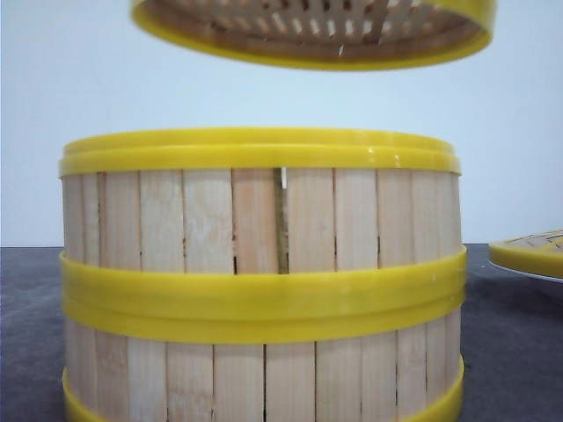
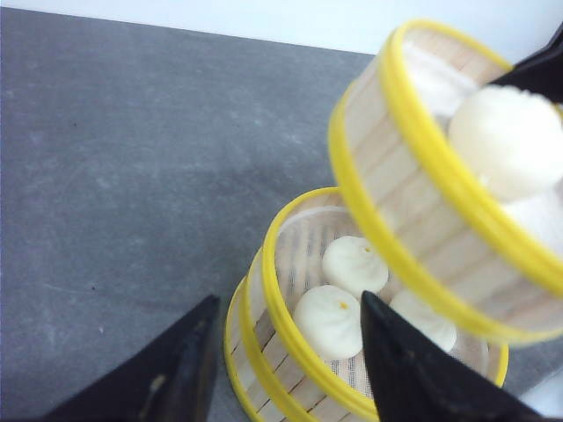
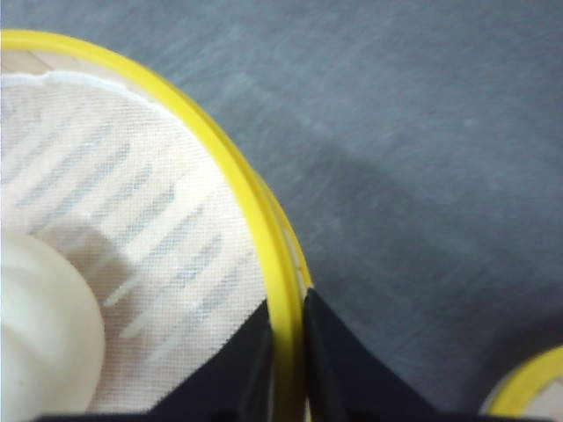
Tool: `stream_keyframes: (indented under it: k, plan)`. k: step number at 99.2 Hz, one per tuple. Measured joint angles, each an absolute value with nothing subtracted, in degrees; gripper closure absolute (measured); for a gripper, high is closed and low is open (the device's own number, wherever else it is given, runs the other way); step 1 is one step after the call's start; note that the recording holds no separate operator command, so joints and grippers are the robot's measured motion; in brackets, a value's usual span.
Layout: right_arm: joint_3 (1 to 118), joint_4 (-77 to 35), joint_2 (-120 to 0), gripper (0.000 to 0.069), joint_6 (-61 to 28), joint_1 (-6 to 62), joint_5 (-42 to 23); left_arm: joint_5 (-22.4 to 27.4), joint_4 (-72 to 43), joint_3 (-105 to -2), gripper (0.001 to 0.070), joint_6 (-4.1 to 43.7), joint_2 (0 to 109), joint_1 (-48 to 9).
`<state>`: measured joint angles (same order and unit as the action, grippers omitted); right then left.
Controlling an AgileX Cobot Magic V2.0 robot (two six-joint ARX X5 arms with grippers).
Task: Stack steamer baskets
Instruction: 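Grasp the basket rim with the right gripper and lift it, then lower the held basket onto the stack and release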
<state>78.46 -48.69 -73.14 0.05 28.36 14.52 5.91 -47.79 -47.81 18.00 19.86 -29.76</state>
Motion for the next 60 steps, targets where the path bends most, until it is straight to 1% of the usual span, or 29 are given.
stream_keyframes:
  k: [10, 30, 60]
  plan:
    - [76.6, -46.6, -73.2, 0.0664, 0.4, 30.1, 14.4, 5.9, -47.8, -47.8, 0.0412, 18.0, 19.9, -29.8]
    - [76.6, -46.0, -75.1, 0.0664, 0.6, 32.7, 14.3, 5.9, -47.8, -47.8, 0.0412, 17.8, 19.9, -29.8]
    - [76.6, -46.1, -78.7, 0.0664, 0.9, 34.6, 12.2, 5.9, -48.0, -47.8, 0.0412, 17.8, 19.9, -29.8]
